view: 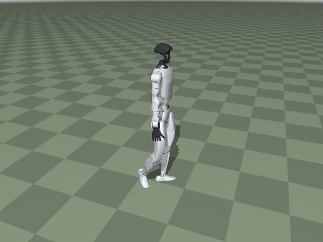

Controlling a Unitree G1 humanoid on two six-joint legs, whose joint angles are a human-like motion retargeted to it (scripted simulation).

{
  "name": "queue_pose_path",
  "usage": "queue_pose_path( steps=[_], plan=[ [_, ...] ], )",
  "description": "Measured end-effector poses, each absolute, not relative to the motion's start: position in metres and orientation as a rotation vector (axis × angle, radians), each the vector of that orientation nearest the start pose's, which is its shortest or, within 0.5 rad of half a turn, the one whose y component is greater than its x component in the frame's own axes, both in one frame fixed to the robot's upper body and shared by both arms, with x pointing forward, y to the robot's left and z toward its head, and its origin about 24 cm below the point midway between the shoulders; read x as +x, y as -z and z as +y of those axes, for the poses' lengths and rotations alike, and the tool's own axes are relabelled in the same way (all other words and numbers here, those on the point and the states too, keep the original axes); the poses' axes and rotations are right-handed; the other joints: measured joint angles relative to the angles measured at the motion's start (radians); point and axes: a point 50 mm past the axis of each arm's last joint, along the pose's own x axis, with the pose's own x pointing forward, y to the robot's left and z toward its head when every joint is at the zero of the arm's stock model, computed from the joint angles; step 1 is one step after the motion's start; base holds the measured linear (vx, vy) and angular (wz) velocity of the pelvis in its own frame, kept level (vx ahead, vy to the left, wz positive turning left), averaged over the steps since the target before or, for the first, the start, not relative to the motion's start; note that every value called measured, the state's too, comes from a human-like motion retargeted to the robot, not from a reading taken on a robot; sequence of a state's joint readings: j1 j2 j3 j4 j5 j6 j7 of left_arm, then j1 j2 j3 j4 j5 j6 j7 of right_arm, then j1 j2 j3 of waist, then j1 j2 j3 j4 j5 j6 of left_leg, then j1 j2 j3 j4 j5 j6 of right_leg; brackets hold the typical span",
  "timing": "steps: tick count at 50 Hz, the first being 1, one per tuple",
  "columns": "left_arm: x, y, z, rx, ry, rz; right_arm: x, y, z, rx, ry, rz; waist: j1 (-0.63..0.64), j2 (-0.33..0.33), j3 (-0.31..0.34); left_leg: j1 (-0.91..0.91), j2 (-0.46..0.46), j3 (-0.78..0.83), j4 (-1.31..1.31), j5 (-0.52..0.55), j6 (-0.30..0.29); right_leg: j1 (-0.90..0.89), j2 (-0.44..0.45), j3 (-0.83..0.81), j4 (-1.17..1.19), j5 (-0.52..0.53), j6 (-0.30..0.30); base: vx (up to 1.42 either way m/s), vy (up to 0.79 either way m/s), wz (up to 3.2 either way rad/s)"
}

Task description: Upper body actions

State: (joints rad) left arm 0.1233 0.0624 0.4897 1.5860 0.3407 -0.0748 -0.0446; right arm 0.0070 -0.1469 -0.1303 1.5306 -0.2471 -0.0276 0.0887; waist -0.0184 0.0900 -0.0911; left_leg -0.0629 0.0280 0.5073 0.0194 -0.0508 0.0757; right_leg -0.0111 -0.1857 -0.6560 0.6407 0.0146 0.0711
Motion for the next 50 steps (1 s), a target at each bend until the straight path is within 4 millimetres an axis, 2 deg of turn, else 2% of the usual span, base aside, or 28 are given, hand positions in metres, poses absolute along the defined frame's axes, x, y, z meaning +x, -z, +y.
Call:
queue_pose_path(
  steps=[3, 7, 10, 12, 15, 17, 20, 23, 30, 33, 37, 40, 42, 44, 46, 47, 50],
  plan=[
    [-0.026, 0.18, 0.181, -0.077, -0.161, 1.575, 0.022, 0.178, -0.202, -0.163, -0.078, 1.493, -0.039, -0.02, 0.005, -0.04, -0.016, -0.098, 0.009, 0.018, 0.002, -0.065, 0.091, 0.127, -0.132, -0.039, -0.01, 0.05, -0.17, 1.67],
    [-0.007, 0.18, 0.187, -0.055, -0.13, 1.522, 0.025, 0.178, -0.2, -0.215, -0.132, 1.478, -0.099, -0.063, 0.028, -0.062, -0.071, -0.227, 0.012, 0.042, 0.0, -0.103, 0.144, 0.254, -0.376, -0.099, -0.06, 0.09, -0.2, 1.81],
    [0.008, 0.18, 0.189, -0.03, -0.106, 1.483, 0.021, 0.178, -0.202, -0.241, -0.15, 1.496, -0.123, -0.108, 0.061, -0.039, -0.135, -0.316, 0.011, 0.049, 0.005, -0.124, 0.163, 0.448, -0.511, -0.116, -0.042, 0.1, -0.18, 1.72],
    [0.015, 0.18, 0.189, -0.017, -0.08, 1.465, 0.013, 0.178, -0.202, -0.233, -0.151, 1.524, -0.116, -0.128, 0.08, -0.019, -0.158, -0.362, 0.015, 0.052, 0.0, -0.105, 0.147, 0.453, -0.574, 0.013, -0.08, 0.1, -0.12, 1.29],
    [0.027, 0.18, 0.189, 0.013, -0.007, 1.449, -0.004, 0.178, -0.202, -0.172, -0.14, 1.599, -0.078, -0.138, 0.086, -0.018, -0.169, -0.424, 0.029, 0.057, -0.013, -0.064, 0.128, 0.326, -0.576, -0.048, -0.089, 0.1, -0.16, 1.22],
    [0.029, 0.18, 0.181, 0.039, 0.012, 1.442, -0.011, 0.177, -0.204, -0.127, -0.091, 1.633, 0.002, -0.133, 0.082, -0.023, -0.158, -0.409, 0.037, 0.052, -0.02, -0.051, 0.14, 0.356, -0.594, -0.052, -0.085, 0.05, -0.1, 0.6],
    [0.025, 0.181, 0.178, 0.039, 0.0, 1.427, -0.017, 0.177, -0.206, -0.112, -0.037, 1.638, 0.001, -0.131, 0.077, -0.023, -0.153, -0.455, 0.058, 0.045, -0.032, -0.027, 0.122, 0.281, -0.603, -0.057, -0.069, 0.13, -0.14, 1.12],
    [0.01, 0.181, 0.177, 0.019, 0.035, 1.467, -0.013, 0.176, -0.21, -0.142, -0.037, 1.628, -0.02, -0.129, 0.057, -0.037, -0.154, -0.484, 0.084, 0.03, -0.044, -0.022, 0.116, 0.245, -0.598, -0.073, -0.066, 0.12, -0.09, 0.65],
    [-0.024, 0.179, 0.182, -0.008, -0.072, 1.586, 0.021, 0.177, -0.209, -0.182, -0.112, 1.515, 0.014, -0.137, 0.063, -0.026, -0.143, -0.412, 0.144, 0.0, -0.062, -0.024, 0.115, 0.285, -0.569, -0.091, -0.066, 0.03, -0.05, -0.27],
    [-0.041, 0.179, 0.175, -0.088, -0.134, 1.618, 0.036, 0.177, -0.207, -0.218, -0.154, 1.454, 0.014, -0.135, 0.056, -0.02, -0.141, -0.386, 0.174, -0.006, -0.064, -0.03, 0.116, 0.334, -0.567, -0.082, -0.06, 0.06, 0.02, -0.81],
    [-0.054, 0.178, 0.164, -0.205, -0.234, 1.646, 0.044, 0.176, -0.204, -0.225, -0.211, 1.415, 0.036, -0.129, 0.044, -0.023, -0.153, -0.422, 0.216, 0.007, -0.07, -0.061, 0.119, 0.432, -0.552, -0.064, -0.047, 0.05, 0.07, -1.35],
    [-0.052, 0.179, 0.153, -0.325, -0.335, 1.632, 0.044, 0.176, -0.203, -0.22, -0.225, 1.416, 0.07, -0.14, 0.039, -0.048, -0.18, -0.538, 0.253, 0.047, -0.075, -0.096, 0.114, 0.512, -0.533, -0.053, -0.04, 0.0, 0.1, -1.79],
    [-0.045, 0.18, 0.152, -0.373, -0.387, 1.602, 0.04, 0.176, -0.203, -0.215, -0.216, 1.423, 0.097, -0.149, 0.051, -0.048, -0.212, -0.682, 0.26, 0.069, -0.092, -0.111, 0.113, 0.569, -0.525, -0.041, -0.037, -0.04, 0.09, -2.01],
    [-0.035, 0.181, 0.154, -0.384, -0.403, 1.569, 0.038, 0.176, -0.204, -0.206, -0.206, 1.431, 0.126, -0.154, 0.073, -0.026, -0.226, -0.793, 0.245, 0.071, -0.117, -0.128, 0.119, 0.627, -0.514, -0.026, -0.034, -0.07, 0.1, -2.13],
    [-0.022, 0.181, 0.16, -0.354, -0.383, 1.538, 0.037, 0.176, -0.207, -0.2, -0.197, 1.438, 0.138, -0.151, 0.095, 0.008, -0.217, -0.836, 0.205, 0.045, -0.132, -0.144, 0.132, 0.673, -0.507, -0.01, -0.031, -0.14, 0.15, -1.88],
    [-0.016, 0.182, 0.164, -0.329, -0.364, 1.524, 0.038, 0.176, -0.209, -0.2, -0.193, 1.439, 0.133, -0.15, 0.105, 0.023, -0.21, -0.825, 0.182, 0.024, -0.124, -0.151, 0.137, 0.692, -0.506, 0.0, -0.027, -0.2, 0.17, -1.51],
    [0.002, 0.181, 0.176, -0.243, -0.287, 1.488, 0.045, 0.174, -0.216, -0.222, -0.185, 1.428, 0.063, -0.149, 0.129, 0.044, -0.186, -0.639, 0.121, -0.047, -0.007, -0.175, 0.138, 0.735, -0.515, 0.035, -0.018, -0.25, 0.15, -1.2]
  ],
)
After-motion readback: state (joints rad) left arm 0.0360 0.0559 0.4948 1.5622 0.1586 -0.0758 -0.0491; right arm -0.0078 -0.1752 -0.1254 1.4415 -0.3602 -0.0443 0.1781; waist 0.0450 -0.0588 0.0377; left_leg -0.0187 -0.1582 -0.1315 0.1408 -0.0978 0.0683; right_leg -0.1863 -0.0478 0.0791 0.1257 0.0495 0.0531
